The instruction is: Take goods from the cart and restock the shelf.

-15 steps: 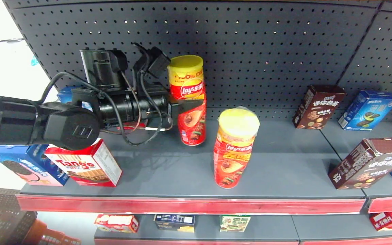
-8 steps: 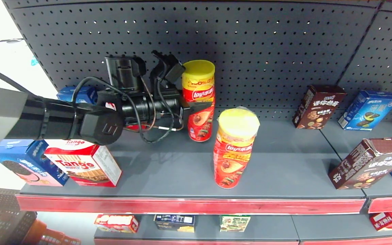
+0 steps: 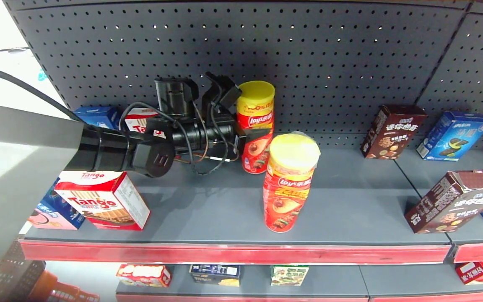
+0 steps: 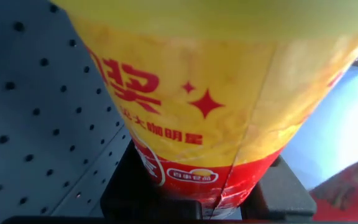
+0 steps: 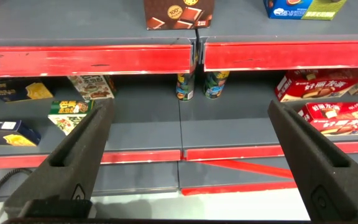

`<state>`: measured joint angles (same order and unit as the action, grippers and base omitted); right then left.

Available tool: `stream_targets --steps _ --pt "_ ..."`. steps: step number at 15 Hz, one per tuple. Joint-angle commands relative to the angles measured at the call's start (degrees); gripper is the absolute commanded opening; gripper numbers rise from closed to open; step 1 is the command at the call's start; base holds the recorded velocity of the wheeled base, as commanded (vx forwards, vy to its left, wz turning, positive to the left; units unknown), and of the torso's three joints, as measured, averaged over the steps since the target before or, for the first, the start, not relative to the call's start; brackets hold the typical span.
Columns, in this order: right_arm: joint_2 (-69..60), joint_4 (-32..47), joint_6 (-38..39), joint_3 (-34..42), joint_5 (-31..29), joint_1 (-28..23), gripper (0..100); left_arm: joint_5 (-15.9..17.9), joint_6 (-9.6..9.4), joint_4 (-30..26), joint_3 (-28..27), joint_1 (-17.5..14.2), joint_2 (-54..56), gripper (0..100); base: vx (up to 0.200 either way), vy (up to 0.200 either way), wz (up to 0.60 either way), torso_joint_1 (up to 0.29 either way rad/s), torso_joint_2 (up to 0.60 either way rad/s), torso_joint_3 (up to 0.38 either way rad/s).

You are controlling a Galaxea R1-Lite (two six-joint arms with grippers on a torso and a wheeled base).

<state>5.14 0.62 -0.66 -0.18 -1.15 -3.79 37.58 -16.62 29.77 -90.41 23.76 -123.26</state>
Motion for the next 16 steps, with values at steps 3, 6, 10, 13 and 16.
stream_targets --steps 3,6,10,13,16 --pt "0.13 -0.01 -0.04 0.01 0.0 0.01 100 -0.05 0.0 0.03 -2.06 1.11 -2.78 0 0.0 0.0 0.0 0.0 0.0 0.0" --pt "0.13 -0.01 -0.04 0.01 0.0 0.01 100 -0.05 0.0 0.03 -3.55 1.29 -4.18 0 0.0 0.0 0.0 0.0 0.0 0.0" --pt "0.13 -0.01 -0.04 0.01 0.0 0.01 100 -0.05 0.0 0.03 -4.96 1.64 -5.15 0 0.0 0.0 0.0 0.0 0.0 0.0" --pt "0.13 -0.01 -0.04 0.01 0.0 0.01 100 -0.05 0.0 0.03 -5.92 2.08 -5.94 0 0.0 0.0 0.0 0.0 0.0 0.0" --pt "0.13 -0.01 -0.04 0.01 0.0 0.01 100 -0.05 -0.08 0.2 -6.1 2.17 -6.64 0 0.0 0.0 0.0 0.0 0.0 0.0"
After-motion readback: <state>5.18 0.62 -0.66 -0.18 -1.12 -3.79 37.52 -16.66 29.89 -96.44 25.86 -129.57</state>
